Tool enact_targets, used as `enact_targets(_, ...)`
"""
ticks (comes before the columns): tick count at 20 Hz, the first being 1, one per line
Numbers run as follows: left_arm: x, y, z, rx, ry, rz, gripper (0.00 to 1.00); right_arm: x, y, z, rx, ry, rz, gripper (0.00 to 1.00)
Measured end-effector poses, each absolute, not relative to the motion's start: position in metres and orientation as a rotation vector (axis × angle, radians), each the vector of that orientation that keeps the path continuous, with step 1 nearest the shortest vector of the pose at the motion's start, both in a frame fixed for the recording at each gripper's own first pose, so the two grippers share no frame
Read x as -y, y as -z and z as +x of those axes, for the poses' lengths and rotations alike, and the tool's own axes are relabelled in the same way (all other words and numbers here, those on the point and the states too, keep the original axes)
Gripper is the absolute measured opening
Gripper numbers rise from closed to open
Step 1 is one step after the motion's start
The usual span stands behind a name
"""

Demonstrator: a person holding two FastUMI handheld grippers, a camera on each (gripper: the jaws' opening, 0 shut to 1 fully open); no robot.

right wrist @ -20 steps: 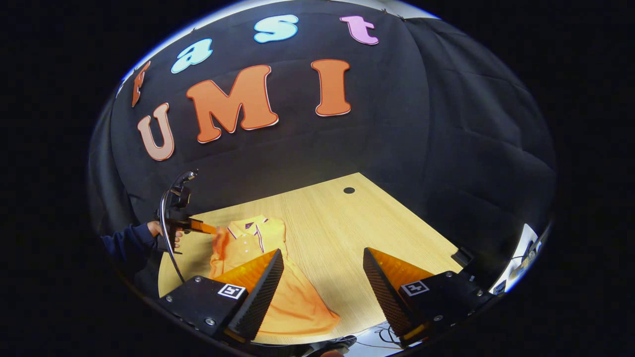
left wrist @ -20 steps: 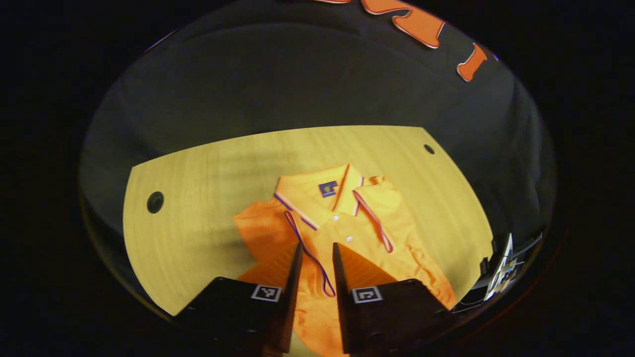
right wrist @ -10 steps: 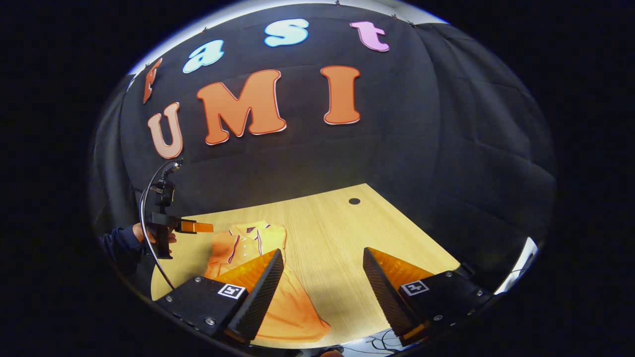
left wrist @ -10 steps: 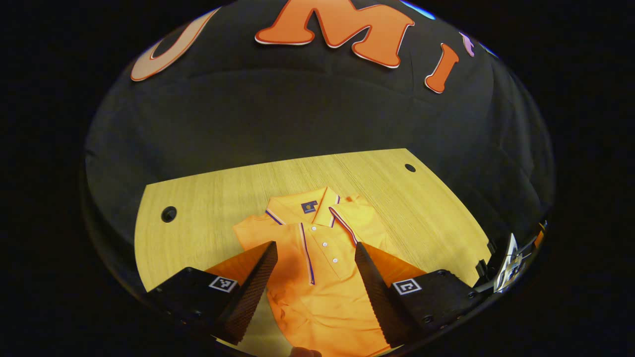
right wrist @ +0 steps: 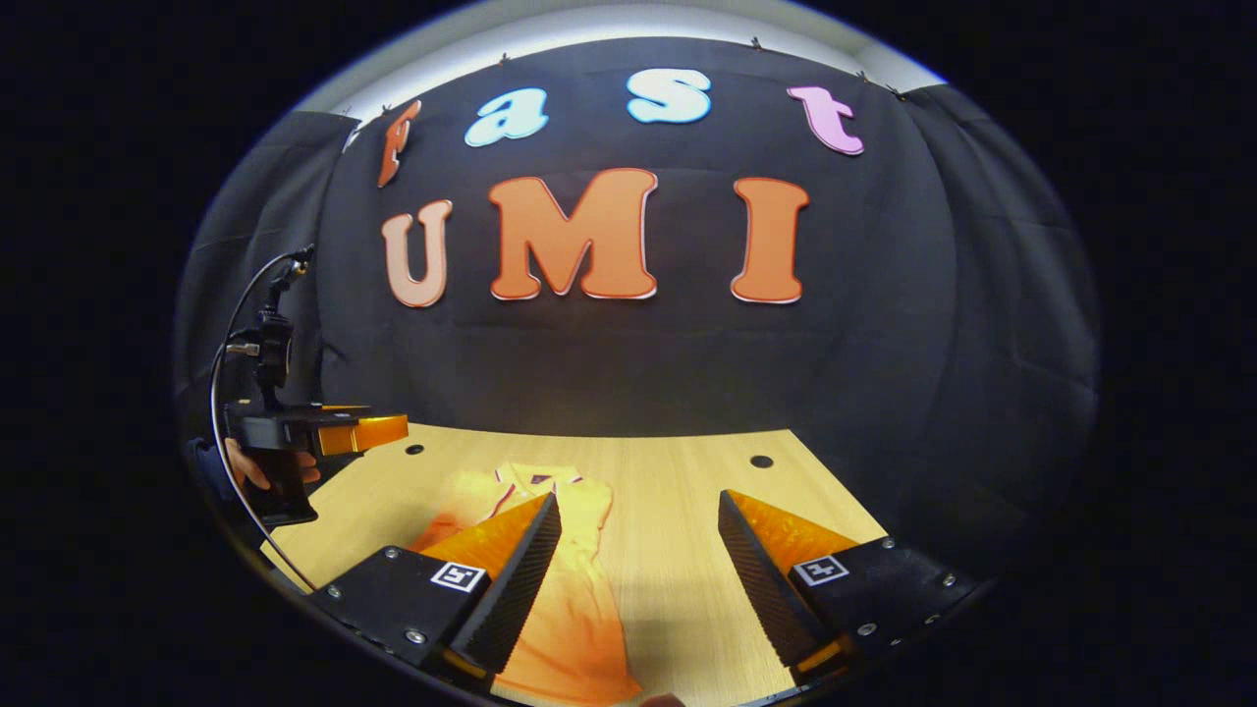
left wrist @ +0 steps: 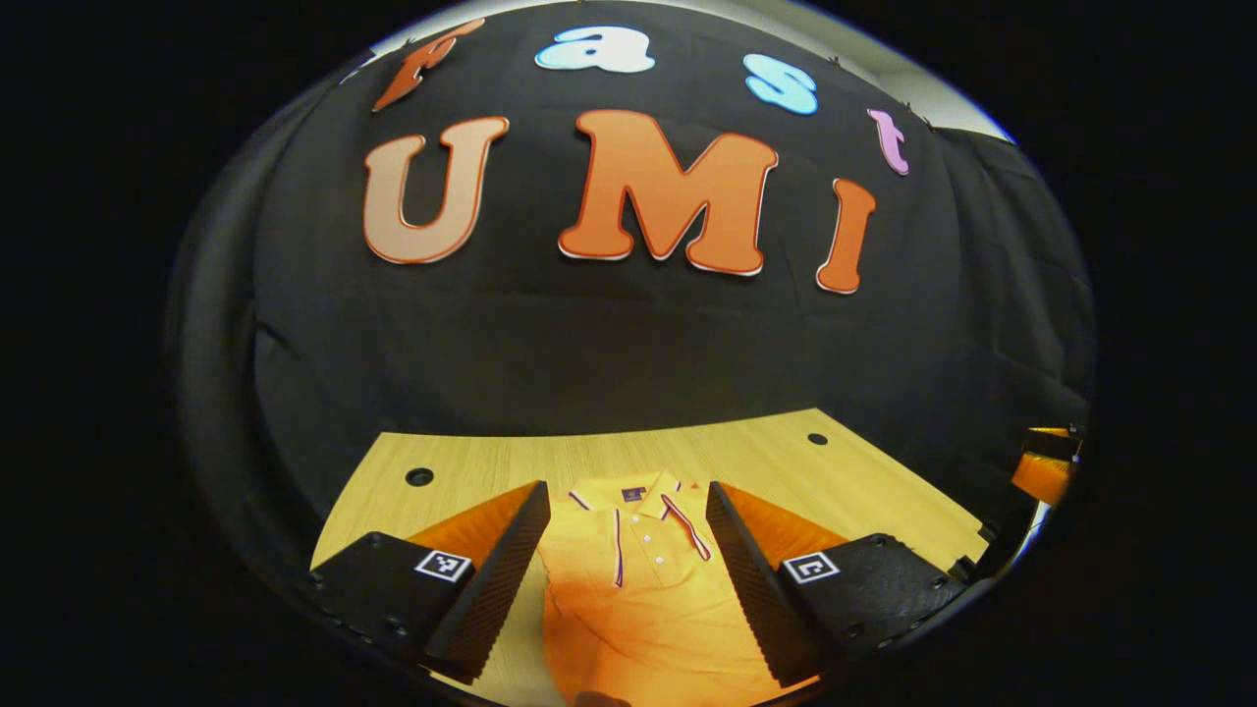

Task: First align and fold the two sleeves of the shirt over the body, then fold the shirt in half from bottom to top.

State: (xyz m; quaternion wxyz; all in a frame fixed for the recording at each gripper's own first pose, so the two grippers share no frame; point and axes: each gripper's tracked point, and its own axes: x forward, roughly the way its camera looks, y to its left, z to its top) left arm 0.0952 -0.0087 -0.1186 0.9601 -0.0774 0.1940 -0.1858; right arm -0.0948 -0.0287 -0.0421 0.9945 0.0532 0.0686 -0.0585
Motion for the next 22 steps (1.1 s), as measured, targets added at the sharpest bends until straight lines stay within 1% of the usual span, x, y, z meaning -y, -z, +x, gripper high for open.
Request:
enact_targets(4,-0.018,0.073,0.061,-0.236,0.238,-0.126,0.99,0.012,0.040,-0.097,-0.080,0.052,0.096,0.98)
enact_targets(7,-0.040,0.045,0.018,-0.150,0.152,-0.130,0.98,0.000,0.043,-0.105,-0.043,0.016,0.096,0.98)
enact_targets(8,-0.045,0.038,0.005,-0.119,0.131,-0.134,0.98,-0.002,0.046,-0.107,-0.046,0.007,0.091,0.98)
enact_targets(10,-0.045,0.040,-0.014,-0.125,0.120,-0.135,0.98,-0.001,0.071,-0.107,-0.100,-0.012,0.090,0.98)
enact_targets(12,-0.040,0.067,-0.026,-0.204,0.119,-0.125,0.98,0.001,0.101,-0.109,-0.184,-0.033,0.110,0.98)
enact_targets(17,-0.049,0.148,-0.065,-0.464,0.105,-0.130,0.98,0.008,0.184,-0.126,-0.423,-0.052,0.144,0.98)
enact_targets(19,-0.049,0.178,-0.074,-0.554,0.107,-0.139,0.99,0.010,0.209,-0.134,-0.491,-0.042,0.150,0.99)
enact_targets(22,-0.043,0.226,-0.095,-0.712,0.128,-0.141,0.99,0.004,0.246,-0.147,-0.587,-0.060,0.169,0.99)
